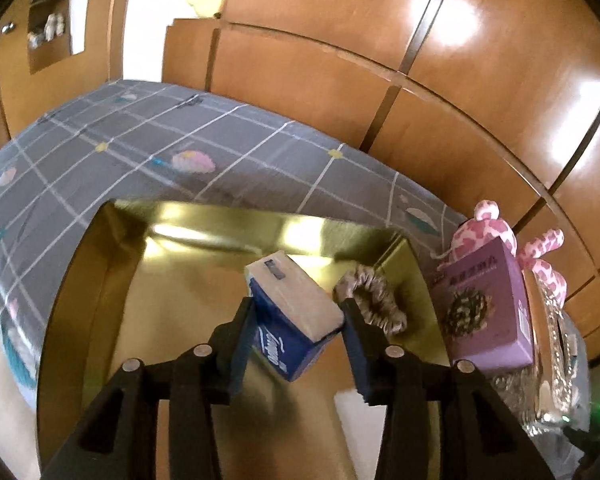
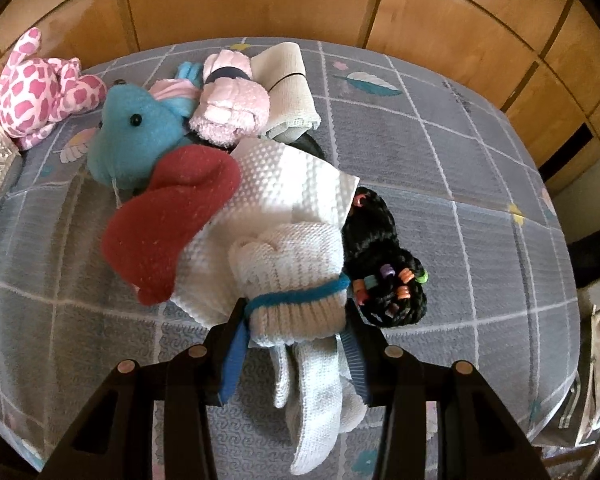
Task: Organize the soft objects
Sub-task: 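Carry the Tempo tissue pack into the gold tray and open the left tool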
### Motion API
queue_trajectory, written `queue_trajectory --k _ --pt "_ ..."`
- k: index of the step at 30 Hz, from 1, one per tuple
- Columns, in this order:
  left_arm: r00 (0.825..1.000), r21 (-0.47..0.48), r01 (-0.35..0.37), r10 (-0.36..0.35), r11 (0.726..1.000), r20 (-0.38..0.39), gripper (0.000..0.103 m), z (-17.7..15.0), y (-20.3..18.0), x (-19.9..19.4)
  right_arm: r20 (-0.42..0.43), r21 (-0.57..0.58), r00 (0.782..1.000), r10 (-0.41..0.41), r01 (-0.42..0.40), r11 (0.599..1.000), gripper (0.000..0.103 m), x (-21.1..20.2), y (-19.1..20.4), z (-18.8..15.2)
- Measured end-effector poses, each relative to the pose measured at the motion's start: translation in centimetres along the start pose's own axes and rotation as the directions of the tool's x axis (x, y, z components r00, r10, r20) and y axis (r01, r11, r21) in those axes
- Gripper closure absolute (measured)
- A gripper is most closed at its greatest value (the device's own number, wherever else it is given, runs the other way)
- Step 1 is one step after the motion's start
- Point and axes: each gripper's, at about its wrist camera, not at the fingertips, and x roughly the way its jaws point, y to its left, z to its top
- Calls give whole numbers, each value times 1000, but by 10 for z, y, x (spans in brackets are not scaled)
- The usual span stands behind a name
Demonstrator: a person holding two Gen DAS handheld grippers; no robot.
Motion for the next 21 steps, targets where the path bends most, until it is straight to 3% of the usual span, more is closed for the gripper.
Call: queue_trajectory --k 2,5,9,14,21 --pt "1000 10 5 -5 1000 5 36 7 -6 6 2 9 1000 -19 19 1000 60 0 2 -1" --pt "999 15 44 -44 999 15 19 15 -12 9 2 25 999 -50 50 998 60 -1 5 -1" --pt "997 -17 58 -57 998 50 14 17 -9 -5 3 46 997 -76 76 996 60 -6 13 -6" --pt "997 6 -9 8 1000 77 3 2 -11 -30 14 72 994 -106 104 992 60 -8 17 -7" --pt "993 42 -72 67 997 98 0 -38 -19 -62 34 153 994 -108 102 983 65 -16 13 -5"
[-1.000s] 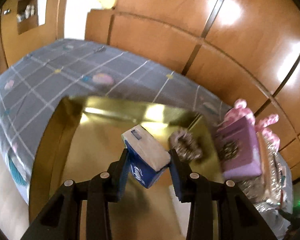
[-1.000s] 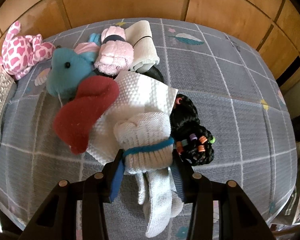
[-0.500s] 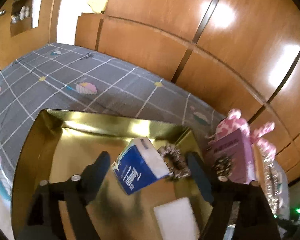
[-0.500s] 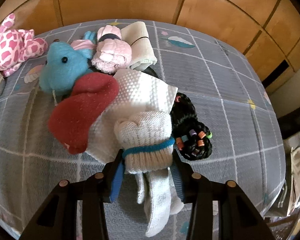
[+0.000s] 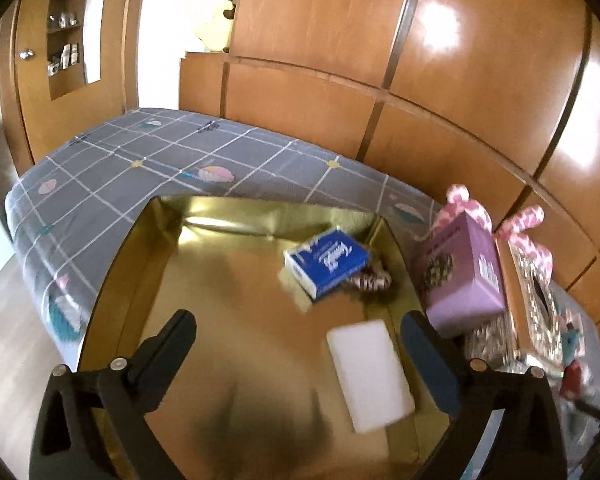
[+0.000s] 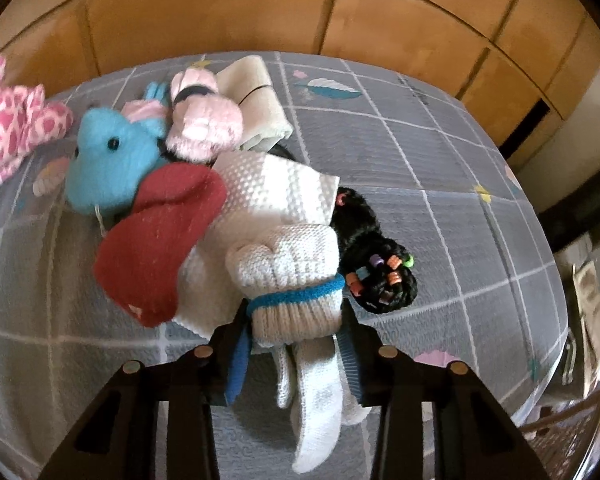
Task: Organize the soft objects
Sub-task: 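Carry the white socks into the gold tray and open the right tool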
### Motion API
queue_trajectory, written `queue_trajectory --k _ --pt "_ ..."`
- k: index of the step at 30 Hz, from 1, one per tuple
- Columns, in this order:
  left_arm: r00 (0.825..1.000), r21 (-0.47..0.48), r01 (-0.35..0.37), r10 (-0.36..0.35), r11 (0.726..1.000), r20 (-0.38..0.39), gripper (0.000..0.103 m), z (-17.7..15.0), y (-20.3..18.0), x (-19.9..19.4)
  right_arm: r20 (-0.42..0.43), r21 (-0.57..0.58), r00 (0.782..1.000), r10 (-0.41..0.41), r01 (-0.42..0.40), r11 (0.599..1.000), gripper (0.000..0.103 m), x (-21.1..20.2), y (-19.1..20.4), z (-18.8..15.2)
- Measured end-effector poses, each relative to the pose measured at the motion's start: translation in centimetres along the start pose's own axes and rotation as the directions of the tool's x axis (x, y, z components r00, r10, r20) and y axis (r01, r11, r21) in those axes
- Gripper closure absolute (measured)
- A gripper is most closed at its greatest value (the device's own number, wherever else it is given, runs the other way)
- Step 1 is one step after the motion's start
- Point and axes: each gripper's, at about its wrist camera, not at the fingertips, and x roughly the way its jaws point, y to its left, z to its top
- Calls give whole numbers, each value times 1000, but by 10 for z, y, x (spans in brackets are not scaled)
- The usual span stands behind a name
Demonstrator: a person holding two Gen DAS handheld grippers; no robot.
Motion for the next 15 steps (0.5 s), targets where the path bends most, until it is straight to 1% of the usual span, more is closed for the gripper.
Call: queue_trajectory --k 2,4,9,12,15 --pt "1000 10 -11 11 1000 -4 0 -7 -3 -5 35 36 999 32 -33 999 66 -12 -1 3" --pt "1000 19 -27 27 999 -3 0 -13 -6 -11 57 43 997 52 -55 998 66 -21 2 8" --pt "999 69 -52 52 996 4 0 -21 -18 -21 105 37 983 149 -154 987 66 -45 29 30" --pt "999 90 -47 47 995 9 0 -24 -23 -27 139 15 965 224 -228 974 66 -63 51 46" --pt "999 104 -46 45 994 12 0 -25 -27 -30 166 -26 940 298 -298 954 66 -82 83 65"
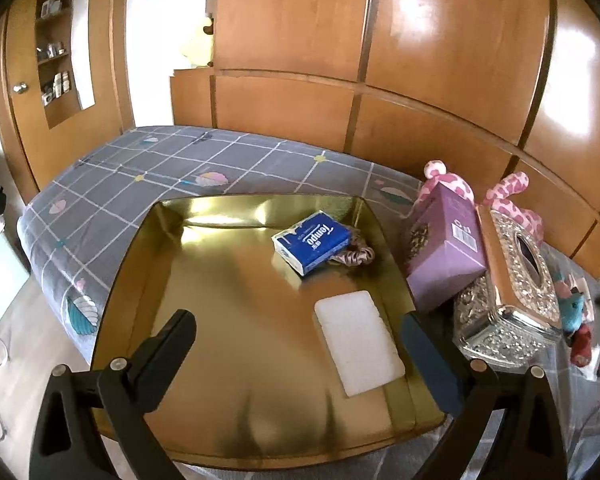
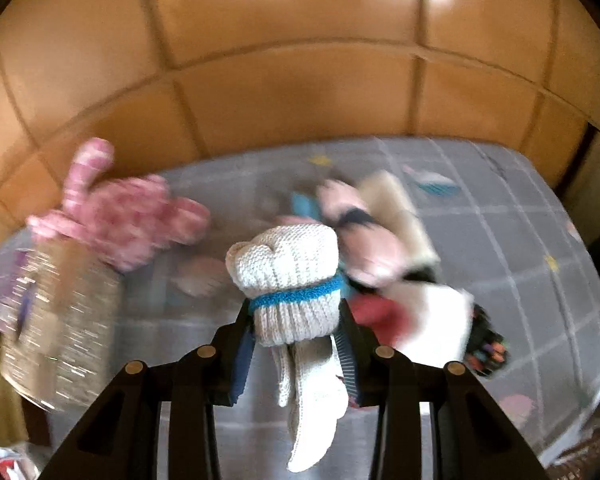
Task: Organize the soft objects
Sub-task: 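Carry the white socks into the gold tray and open the right tool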
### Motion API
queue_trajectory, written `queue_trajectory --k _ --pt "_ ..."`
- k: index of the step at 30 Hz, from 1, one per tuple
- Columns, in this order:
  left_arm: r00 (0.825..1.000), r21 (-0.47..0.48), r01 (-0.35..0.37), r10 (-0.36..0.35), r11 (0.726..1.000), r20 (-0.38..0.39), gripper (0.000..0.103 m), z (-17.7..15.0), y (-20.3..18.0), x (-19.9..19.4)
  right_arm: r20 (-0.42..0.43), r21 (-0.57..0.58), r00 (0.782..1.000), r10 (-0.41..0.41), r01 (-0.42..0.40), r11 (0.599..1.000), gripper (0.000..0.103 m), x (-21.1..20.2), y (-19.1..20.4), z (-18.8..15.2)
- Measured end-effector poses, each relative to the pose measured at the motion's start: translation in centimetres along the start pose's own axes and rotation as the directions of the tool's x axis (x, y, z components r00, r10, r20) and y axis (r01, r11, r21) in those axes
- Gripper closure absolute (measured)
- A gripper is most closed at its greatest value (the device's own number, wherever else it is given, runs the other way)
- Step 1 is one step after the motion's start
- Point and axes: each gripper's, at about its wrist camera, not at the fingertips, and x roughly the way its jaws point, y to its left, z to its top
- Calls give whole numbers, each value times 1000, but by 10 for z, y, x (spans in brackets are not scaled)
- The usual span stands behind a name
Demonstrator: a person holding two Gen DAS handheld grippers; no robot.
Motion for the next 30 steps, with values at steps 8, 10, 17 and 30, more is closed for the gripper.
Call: queue_trajectory --k 8,10,17,30 --pt "1000 8 -5 5 1000 -3 0 -5 0 -4 73 -155 975 211 -198 968 66 -29 121 31" --pt "1000 8 -9 9 1000 -5 0 -5 2 -4 70 -193 964 258 -240 951 66 -34 150 33" --pt "1000 -10 -20 20 1000 -10 0 -6 12 -2 -24 -308 900 436 -422 853 66 -27 247 18" --pt "985 -161 -139 154 977 83 0 5 80 -22 -369 -316 773 517 -627 712 66 39 400 -73"
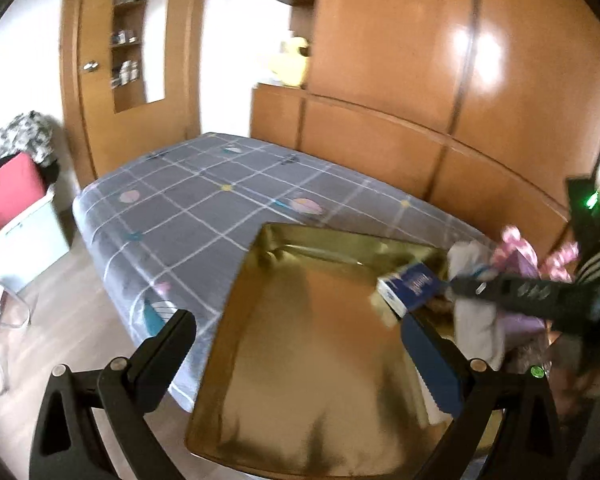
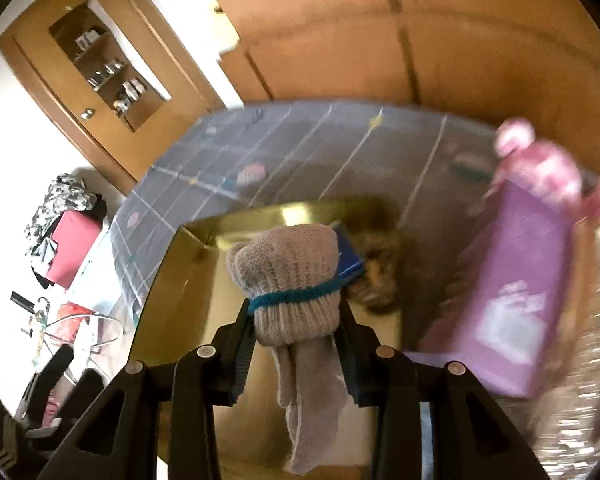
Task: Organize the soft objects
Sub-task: 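Carry the white socks into the gold tray and open the right tool, then move both open tools back over the pile of soft items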
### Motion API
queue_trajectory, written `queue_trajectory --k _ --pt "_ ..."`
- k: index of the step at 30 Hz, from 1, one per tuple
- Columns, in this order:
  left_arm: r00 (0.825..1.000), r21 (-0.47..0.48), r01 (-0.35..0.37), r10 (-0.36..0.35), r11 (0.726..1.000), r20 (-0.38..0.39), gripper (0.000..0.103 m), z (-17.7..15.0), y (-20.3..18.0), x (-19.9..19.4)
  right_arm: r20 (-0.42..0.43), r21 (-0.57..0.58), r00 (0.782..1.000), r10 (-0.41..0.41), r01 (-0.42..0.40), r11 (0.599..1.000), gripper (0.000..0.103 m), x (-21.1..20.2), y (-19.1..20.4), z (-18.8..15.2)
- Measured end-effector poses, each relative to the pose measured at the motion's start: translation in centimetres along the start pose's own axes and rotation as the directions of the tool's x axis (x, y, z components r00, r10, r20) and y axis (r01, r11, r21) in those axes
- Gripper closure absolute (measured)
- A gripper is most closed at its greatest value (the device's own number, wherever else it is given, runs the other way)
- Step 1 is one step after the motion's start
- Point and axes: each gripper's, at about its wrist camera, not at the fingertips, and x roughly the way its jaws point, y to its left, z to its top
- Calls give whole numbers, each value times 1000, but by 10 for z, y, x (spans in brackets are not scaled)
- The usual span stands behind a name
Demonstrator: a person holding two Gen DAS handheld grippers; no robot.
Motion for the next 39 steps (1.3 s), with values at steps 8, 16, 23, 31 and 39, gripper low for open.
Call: queue_trajectory --k 8,16,23,31,39 --pt "1000 -114 -3 5 994 16 0 6 29 1 -102 46 992 71 -66 997 55 36 15 -9" --pt "1000 -89 4 -2 996 29 0 5 22 -2 -27 -1 999 46 -46 999 27 4 17 -18" --pt "999 -41 32 -31 999 35 0 3 5 -10 118 -128 989 -85 100 987 27 -49 21 -41" --pt "997 40 71 -72 997 24 0 -8 -26 -19 248 -117 948 -199 233 965 22 -98 2 -70" --pt "993 140 117 -120 983 14 0 -21 -60 -30 315 -30 911 -267 291 956 22 -148 -40 -92"
